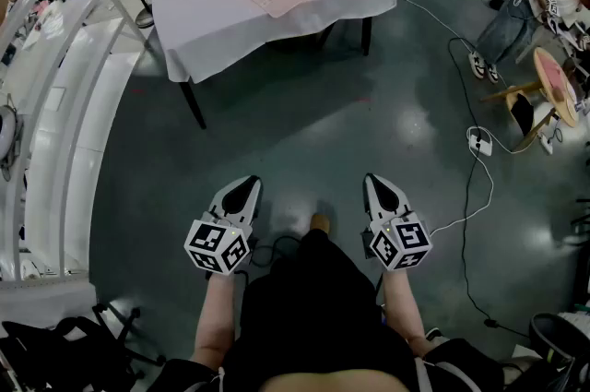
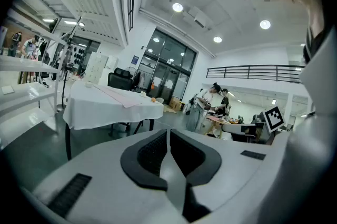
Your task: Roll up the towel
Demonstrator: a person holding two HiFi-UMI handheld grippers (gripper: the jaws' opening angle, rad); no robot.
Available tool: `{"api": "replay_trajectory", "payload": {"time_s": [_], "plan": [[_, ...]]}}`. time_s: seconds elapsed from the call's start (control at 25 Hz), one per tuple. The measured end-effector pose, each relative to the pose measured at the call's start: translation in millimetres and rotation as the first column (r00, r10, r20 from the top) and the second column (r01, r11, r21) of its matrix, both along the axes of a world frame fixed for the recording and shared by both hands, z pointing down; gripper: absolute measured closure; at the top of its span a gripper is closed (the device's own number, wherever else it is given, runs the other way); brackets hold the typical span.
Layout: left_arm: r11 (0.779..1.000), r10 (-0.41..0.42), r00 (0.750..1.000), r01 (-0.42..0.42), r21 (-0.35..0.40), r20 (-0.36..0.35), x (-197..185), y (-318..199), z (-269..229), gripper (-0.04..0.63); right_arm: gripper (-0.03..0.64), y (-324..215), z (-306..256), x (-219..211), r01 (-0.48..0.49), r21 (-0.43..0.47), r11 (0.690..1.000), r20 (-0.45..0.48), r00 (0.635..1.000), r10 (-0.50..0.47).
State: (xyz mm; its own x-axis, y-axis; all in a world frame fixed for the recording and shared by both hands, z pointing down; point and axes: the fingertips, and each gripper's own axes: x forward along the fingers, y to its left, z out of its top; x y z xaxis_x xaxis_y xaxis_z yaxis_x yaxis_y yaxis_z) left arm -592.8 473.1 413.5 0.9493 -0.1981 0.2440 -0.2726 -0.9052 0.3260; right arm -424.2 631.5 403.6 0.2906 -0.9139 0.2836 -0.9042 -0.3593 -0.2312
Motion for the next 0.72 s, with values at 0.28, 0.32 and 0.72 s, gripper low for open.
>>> {"api": "replay_trajectory", "payload": {"time_s": [0.28, 0.32, 0.72], "plan": [[1.0, -0.013, 1.0, 0.013, 0.017, 0.006, -90.8, 22.6, 9.0, 0.571, 0.615, 29.6, 6.6, -95.2, -0.021, -0.006, 1.0, 0.007, 1.0, 0.022], [1.0, -0.016, 1.0, 0.016, 0.023, 0.003, -98.0, 22.7, 8.3, 0.571, 0.615, 32.5, 5.7, -103.2, -0.025, -0.006, 1.0, 0.002, 1.0, 0.025], [0.999, -0.019, 0.999, 0.02, 0.031, -0.045, -138.5, 38.4, 0.9, 0.571, 0.614, 51.0, -1.3, -147.1, -0.064, 0.034, 0.997, 0.013, 0.998, 0.063]]}}
